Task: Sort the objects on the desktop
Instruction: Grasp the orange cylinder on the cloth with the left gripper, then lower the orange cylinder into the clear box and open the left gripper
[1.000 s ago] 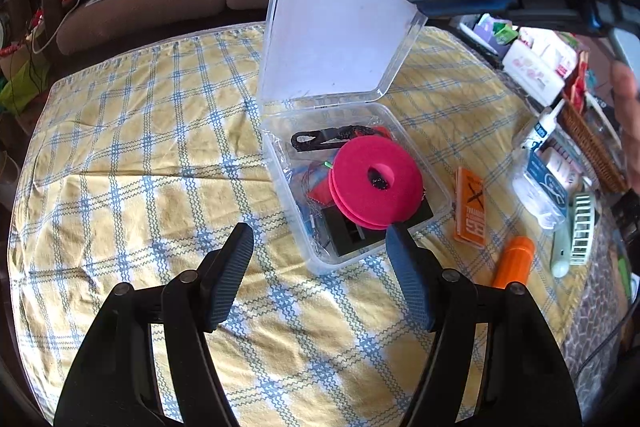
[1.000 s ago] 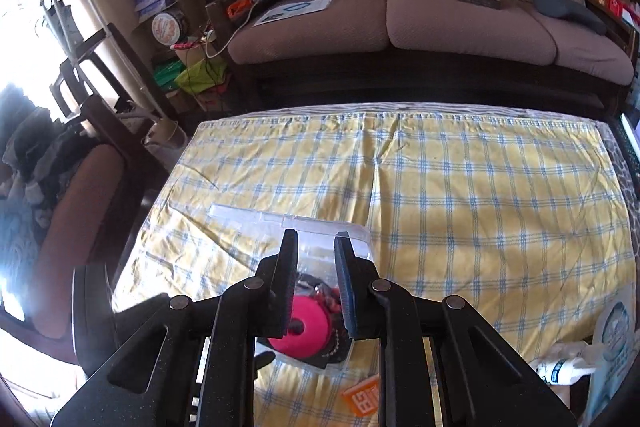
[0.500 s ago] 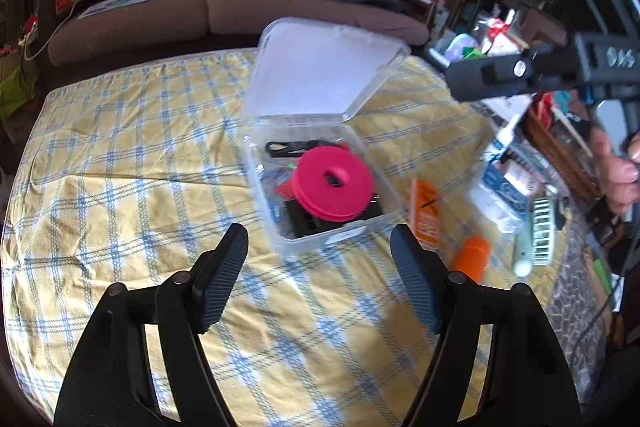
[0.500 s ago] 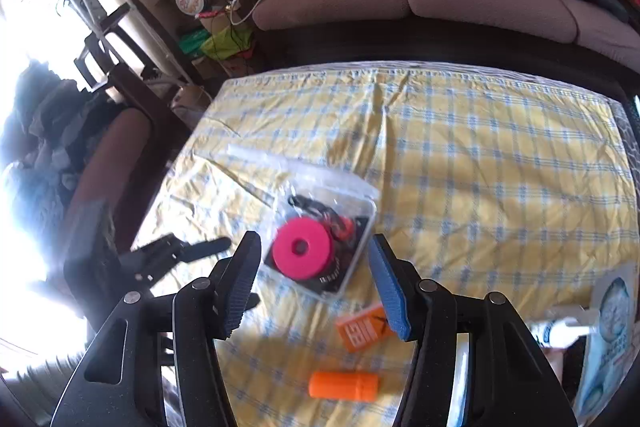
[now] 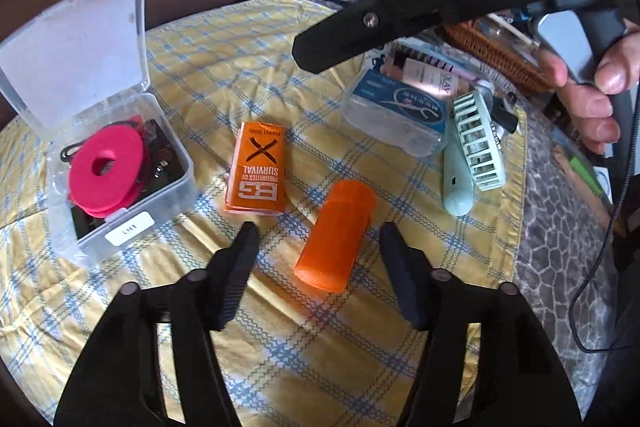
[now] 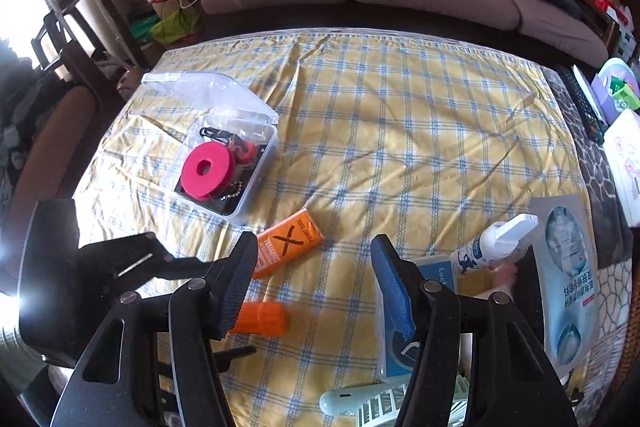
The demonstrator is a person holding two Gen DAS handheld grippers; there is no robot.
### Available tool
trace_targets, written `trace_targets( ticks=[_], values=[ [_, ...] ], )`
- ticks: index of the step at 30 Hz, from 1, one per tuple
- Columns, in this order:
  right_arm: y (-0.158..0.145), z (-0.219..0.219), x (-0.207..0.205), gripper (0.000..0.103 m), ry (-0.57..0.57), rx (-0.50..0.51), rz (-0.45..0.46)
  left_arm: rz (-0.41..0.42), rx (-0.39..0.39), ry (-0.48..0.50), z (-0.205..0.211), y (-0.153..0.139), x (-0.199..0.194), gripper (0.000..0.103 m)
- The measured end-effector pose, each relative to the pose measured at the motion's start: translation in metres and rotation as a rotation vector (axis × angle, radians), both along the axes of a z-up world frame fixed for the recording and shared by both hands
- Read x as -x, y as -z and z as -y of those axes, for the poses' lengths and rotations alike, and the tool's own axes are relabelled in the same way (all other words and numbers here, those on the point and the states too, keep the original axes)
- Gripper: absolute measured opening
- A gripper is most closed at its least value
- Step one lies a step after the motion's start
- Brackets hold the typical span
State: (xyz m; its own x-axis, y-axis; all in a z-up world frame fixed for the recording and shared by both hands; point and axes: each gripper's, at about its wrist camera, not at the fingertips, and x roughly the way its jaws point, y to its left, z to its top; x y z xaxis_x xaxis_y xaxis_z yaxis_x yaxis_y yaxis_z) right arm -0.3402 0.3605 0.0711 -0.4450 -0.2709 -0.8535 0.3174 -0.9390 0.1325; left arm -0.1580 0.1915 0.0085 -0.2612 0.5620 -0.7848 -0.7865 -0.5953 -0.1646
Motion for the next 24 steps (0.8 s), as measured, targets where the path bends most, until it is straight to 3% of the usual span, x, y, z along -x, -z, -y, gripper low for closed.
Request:
trace_targets(
  ticks=[3, 5, 9, 14, 24],
  values=[
    [0.006, 0.000, 0.003, 0.061, 0.012, 0.016, 0.010, 0.020, -0.037, 0.015, 0.001, -0.002, 0.002, 0.024],
    [0.010, 0.000, 0.004, 0.061, 0.013, 0.025, 0.014, 0.018, -0.055, 0.019, 0.011, -0.009, 0.002, 0.024],
    [0.016, 0.008, 0.003, 0.061, -0.008, 0.047, 0.014, -0.062, -0.046, 0.032, 0.049, -0.038, 0.005, 0.024],
    [0.031, 0.032, 0.006, 0.062, -0.055, -0.018, 0.008, -0.094, -0.014, -0.093, 0.095, -0.060, 0.056, 0.024],
    [0.049, 0.057, 0.018, 0.069, -0.097, -0.140, -0.001, -0.136, 0.008, -0.073, 0.068, -0.048, 0.104, 0.024]
  ],
)
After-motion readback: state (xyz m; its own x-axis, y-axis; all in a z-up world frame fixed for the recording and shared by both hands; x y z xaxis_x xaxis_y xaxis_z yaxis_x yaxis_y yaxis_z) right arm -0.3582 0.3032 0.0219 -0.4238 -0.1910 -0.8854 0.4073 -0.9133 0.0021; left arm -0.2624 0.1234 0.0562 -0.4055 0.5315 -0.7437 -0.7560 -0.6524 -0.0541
